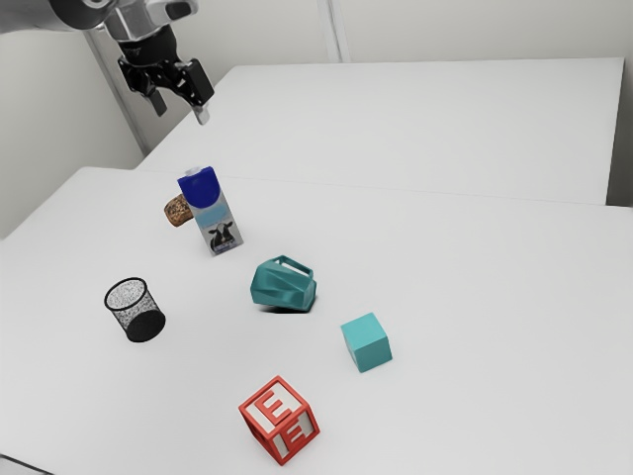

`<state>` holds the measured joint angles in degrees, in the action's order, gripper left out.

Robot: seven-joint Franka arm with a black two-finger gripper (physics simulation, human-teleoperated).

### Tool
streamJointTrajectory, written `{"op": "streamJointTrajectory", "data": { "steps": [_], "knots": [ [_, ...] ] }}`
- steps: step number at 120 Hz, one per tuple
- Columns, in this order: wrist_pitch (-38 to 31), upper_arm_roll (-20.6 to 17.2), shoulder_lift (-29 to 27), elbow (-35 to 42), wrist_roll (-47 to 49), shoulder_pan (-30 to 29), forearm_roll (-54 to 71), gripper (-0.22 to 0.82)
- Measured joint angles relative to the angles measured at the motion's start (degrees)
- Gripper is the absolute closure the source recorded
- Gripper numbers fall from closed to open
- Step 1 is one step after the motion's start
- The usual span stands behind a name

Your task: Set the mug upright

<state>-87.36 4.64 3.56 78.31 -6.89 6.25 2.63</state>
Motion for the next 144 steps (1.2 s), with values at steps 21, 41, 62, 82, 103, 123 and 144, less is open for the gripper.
{"op": "streamJointTrajectory", "data": {
  "steps": [21,41,62,82,103,123,144],
  "knots": [
    [-2.24,0.21,-4.10,11.06,0.13,0.14,-1.77,0.00],
    [-13.40,4.32,-9.78,34.62,-0.36,-0.07,-16.05,0.00],
    [-23.35,6.89,-4.52,41.11,-3.95,-0.84,-34.49,0.00],
    [-27.42,7.41,0.86,41.17,-8.57,-3.89,-44.38,0.00],
    [-28.92,7.57,7.46,38.91,-13.98,-6.93,-50.55,0.00],
    [-28.22,7.41,14.11,35.31,-18.89,-7.75,-55.20,0.00],
    [-21.91,7.43,14.21,35.24,-25.67,-7.75,-59.53,0.00]
  ]
}}
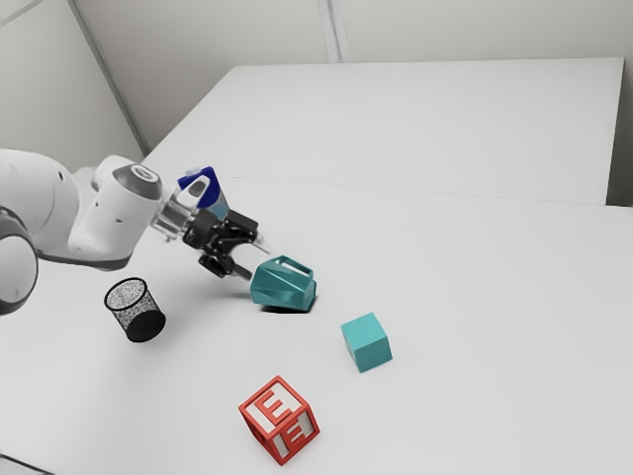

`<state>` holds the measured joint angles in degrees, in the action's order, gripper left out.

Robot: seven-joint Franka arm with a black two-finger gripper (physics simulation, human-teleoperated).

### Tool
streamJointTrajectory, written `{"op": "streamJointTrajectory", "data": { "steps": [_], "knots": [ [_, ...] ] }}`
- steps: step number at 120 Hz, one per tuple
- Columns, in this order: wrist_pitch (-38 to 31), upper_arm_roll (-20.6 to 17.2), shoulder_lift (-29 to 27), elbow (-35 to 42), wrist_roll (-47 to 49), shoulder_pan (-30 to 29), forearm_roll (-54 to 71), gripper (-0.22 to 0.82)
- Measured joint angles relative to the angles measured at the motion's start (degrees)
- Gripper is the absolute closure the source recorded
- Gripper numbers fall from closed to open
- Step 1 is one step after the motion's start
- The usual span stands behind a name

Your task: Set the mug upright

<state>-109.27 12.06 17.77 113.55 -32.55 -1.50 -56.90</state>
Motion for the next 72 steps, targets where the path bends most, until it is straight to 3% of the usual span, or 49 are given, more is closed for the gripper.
{"op": "streamJointTrajectory", "data": {
  "steps": [35,56,72],
  "knots": [
    [3.85,-0.37,3.15,0.17,-9.97,0.09,-7.06,0.02],
    [4.42,-0.55,2.52,0.24,-14.29,-0.05,-8.62,0.46],
    [4.98,-0.63,1.96,0.23,-16.83,-0.11,-8.96,0.64]
  ]
}}
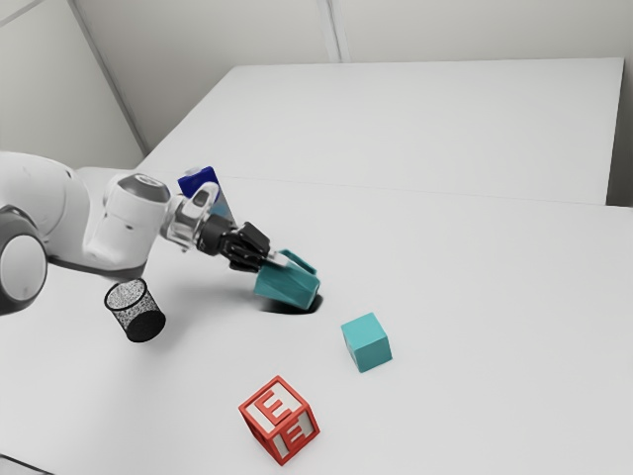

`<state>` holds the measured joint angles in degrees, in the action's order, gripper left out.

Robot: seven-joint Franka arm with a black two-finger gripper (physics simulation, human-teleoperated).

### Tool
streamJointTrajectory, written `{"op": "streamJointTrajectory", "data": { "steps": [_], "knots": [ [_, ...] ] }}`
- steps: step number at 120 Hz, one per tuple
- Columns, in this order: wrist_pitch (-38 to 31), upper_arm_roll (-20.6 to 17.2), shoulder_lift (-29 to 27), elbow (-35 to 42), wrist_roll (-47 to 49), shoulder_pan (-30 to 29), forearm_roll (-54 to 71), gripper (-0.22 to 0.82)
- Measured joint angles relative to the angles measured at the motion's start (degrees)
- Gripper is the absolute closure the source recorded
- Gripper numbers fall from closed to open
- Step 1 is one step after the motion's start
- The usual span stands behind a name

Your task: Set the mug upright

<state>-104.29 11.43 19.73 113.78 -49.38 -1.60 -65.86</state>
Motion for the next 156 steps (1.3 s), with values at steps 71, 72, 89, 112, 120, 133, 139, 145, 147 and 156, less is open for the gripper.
{"op": "streamJointTrajectory", "data": {
  "steps": [71,72,89,112,120,133,139,145,147,156],
  "knots": [
    [-2.26,-6.12,-0.84,-18.90,-1.36,0.18,19.50,0.78],
    [-2.34,-6.19,-0.59,-19.53,-1.16,0.19,20.52,0.78],
    [-3.97,-7.71,5.24,-27.10,3.15,0.70,38.25,0.79],
    [-6.60,-8.80,12.50,-33.89,10.33,4.03,55.27,0.79],
    [-7.03,-8.87,12.80,-34.24,12.92,4.55,59.45,0.79],
    [-7.79,-8.96,13.18,-34.26,16.94,4.97,63.74,0.79],
    [-8.18,-9.13,13.59,-34.23,18.70,5.12,64.86,0.79],
    [-8.49,-9.21,13.88,-34.19,20.35,5.29,65.59,0.79],
    [-8.62,-9.22,13.93,-34.13,20.87,5.31,65.78,0.79],
    [-9.24,-9.24,14.01,-33.93,23.06,5.37,66.41,0.79]
  ]
}}
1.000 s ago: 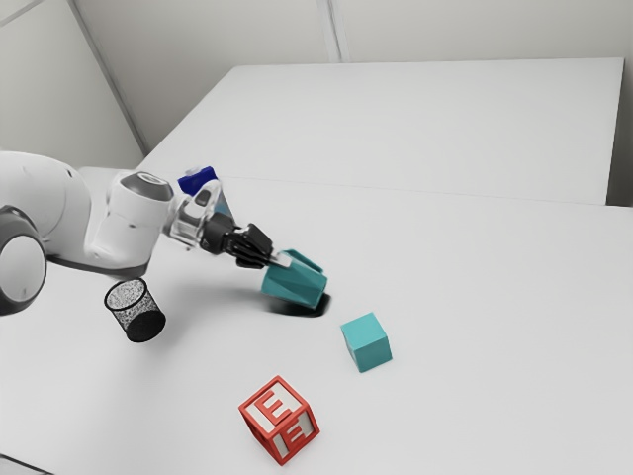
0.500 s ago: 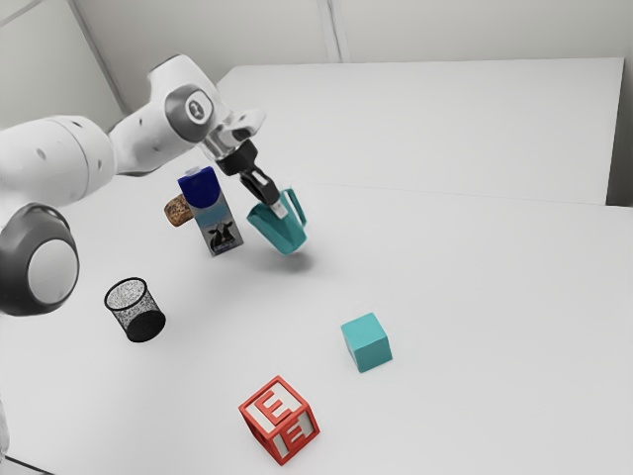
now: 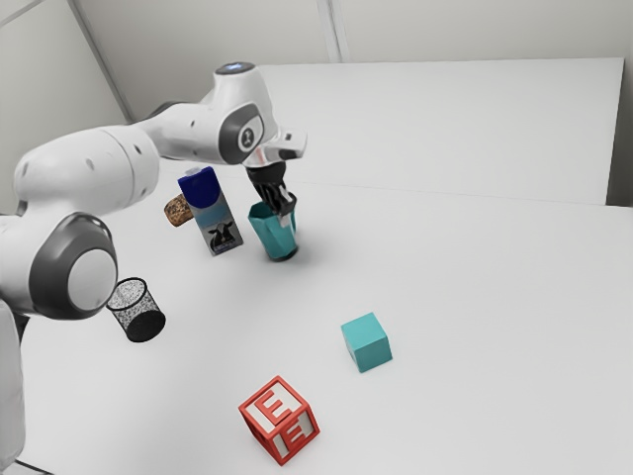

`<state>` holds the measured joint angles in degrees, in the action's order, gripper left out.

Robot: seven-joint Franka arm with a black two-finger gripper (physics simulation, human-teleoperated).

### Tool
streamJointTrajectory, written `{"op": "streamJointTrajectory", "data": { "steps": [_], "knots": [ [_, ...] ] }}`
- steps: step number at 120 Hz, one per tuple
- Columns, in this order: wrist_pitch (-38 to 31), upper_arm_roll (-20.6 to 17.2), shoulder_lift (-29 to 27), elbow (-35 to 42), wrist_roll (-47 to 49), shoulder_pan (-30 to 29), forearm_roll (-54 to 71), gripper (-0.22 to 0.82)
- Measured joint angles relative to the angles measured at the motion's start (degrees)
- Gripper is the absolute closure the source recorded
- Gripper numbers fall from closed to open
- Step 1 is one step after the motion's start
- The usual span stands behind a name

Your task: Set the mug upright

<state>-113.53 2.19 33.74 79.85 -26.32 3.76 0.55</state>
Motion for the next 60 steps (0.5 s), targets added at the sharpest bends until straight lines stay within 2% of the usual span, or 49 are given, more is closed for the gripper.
{"op": "streamJointTrajectory", "data": {
  "steps": [20,29,43,60],
  "knots": [
    [-0.19,-0.98,-0.51,0.10,5.22,0.07,2.13,0.43],
    [-0.16,-1.03,-0.76,0.04,7.26,0.05,2.51,0.30],
    [0.31,-0.97,-1.88,-0.20,9.95,0.02,2.78,0.17],
    [2.77,-1.85,-6.04,-1.98,12.55,-0.04,2.86,0.09]
  ]
}}
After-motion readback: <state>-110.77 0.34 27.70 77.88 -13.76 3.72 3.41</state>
